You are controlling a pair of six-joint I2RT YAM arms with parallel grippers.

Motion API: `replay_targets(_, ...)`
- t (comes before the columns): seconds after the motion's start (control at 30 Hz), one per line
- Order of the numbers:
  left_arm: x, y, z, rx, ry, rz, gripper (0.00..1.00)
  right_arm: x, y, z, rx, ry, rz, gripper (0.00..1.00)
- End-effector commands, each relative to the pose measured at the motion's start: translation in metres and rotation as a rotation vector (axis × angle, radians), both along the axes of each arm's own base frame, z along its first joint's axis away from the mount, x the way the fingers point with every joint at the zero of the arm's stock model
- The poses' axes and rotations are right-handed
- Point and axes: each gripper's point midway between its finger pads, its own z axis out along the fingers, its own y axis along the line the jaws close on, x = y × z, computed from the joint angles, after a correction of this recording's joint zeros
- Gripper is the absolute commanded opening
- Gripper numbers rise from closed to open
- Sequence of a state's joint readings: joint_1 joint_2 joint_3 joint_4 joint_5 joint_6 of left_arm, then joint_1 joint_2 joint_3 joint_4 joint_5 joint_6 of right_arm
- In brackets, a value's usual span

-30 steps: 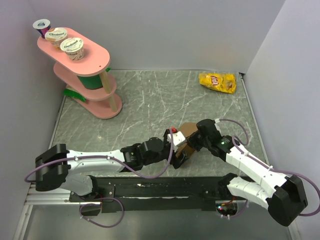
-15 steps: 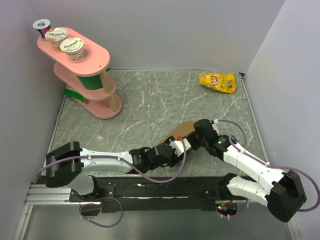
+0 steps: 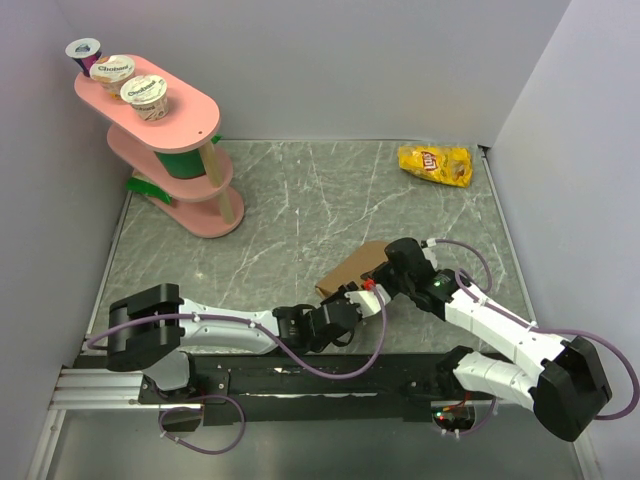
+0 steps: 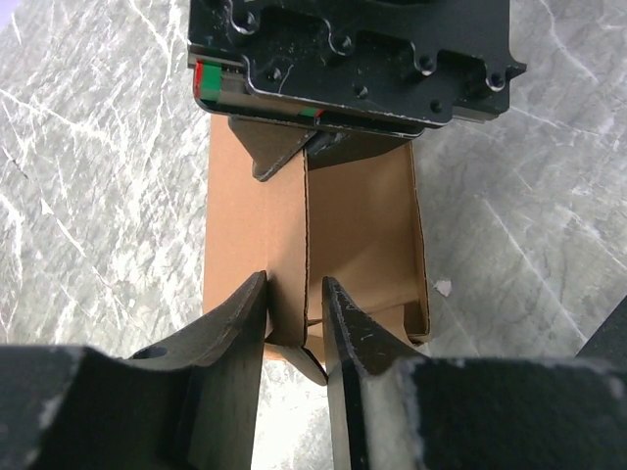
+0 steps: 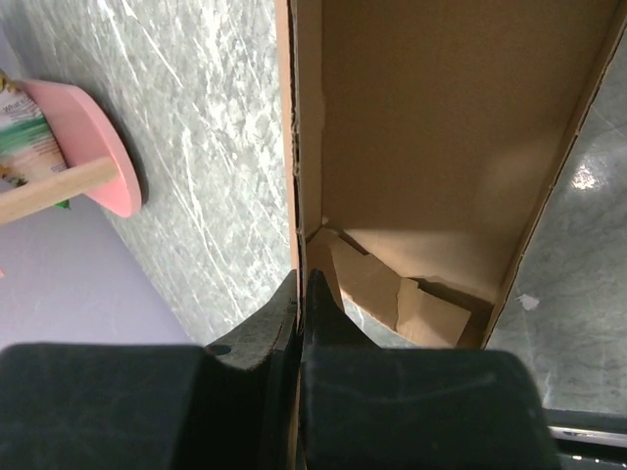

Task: Fold the paper box

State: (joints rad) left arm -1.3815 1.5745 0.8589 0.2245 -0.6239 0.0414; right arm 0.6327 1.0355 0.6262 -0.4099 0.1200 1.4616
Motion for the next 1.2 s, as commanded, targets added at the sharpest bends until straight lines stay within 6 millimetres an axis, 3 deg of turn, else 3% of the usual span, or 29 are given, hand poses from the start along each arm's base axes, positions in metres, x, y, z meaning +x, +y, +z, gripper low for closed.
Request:
replay_targets(0.0, 0.0, -0.01, 0.012, -0.037, -0.019, 0.006, 0.09, -0.01, -0.011, -0.023, -0.073, 0.048, 0.003, 0.0)
replay_targets(0.1, 0.001, -0.005, 0.01, -0.032, -0.029, 0.014, 0.02, -0.009, -0.011, -0.021, -0.094, 0.023, 0.033, 0.19)
replay_targets(0.13, 0.001, -0.004, 0.009, -0.028, -0.03, 0.009, 0.01, -0.007, -0.014, -0.018, -0.108, 0.004, 0.031, 0.42)
replay_targets(0.23, -0.001, -0.001, 0.005, -0.007, -0.042, -0.015, 0.01, -0.003, -0.024, -0.005, -0.166, -0.052, 0.039, 0.71)
replay_targets(0.43, -0.002, 0.006, -0.003, 0.044, -0.073, -0.05, 0.01, -0.008, -0.049, 0.029, -0.277, -0.133, 0.061, 0.94)
replay_targets(0.53, -0.003, 0.01, -0.008, 0.062, -0.08, -0.068, 0.01, -0.01, -0.061, 0.051, -0.317, -0.214, 0.067, 1.0)
replay_targets(0.63, -0.005, 0.015, -0.01, 0.072, -0.084, -0.086, 0.01, -0.005, -0.087, 0.075, -0.422, -0.323, 0.071, 1.0)
replay_targets(0.67, -0.007, 0.015, -0.011, 0.077, -0.084, -0.104, 0.01, 0.002, -0.092, 0.092, -0.463, -0.421, 0.106, 1.0)
replay_targets(0.8, -0.008, 0.022, -0.009, 0.078, -0.08, -0.145, 0.01, 0.018, -0.101, 0.1, -0.56, -0.563, 0.259, 1.0)
replay_targets(0.87, -0.007, 0.028, -0.013, 0.085, -0.068, -0.172, 0.01, 0.023, -0.098, 0.098, -0.636, -0.608, 0.4, 1.0)
replay_targets(1.0, 0.003, 0.043, 0.001, 0.054, -0.066, -0.158, 0.01, 0.028, -0.091, 0.094, -0.722, -0.678, 0.533, 0.93)
replay_targets(1.13, 0.012, 0.053, 0.002, 0.1, -0.066, -0.139, 0.01, 0.023, -0.084, 0.111, -0.812, -0.921, 0.618, 0.85)
replay_targets(1.17, 0.012, 0.054, 0.0, 0.11, -0.06, -0.139, 0.01, 0.019, -0.078, 0.108, -0.797, -0.96, 0.648, 0.83)
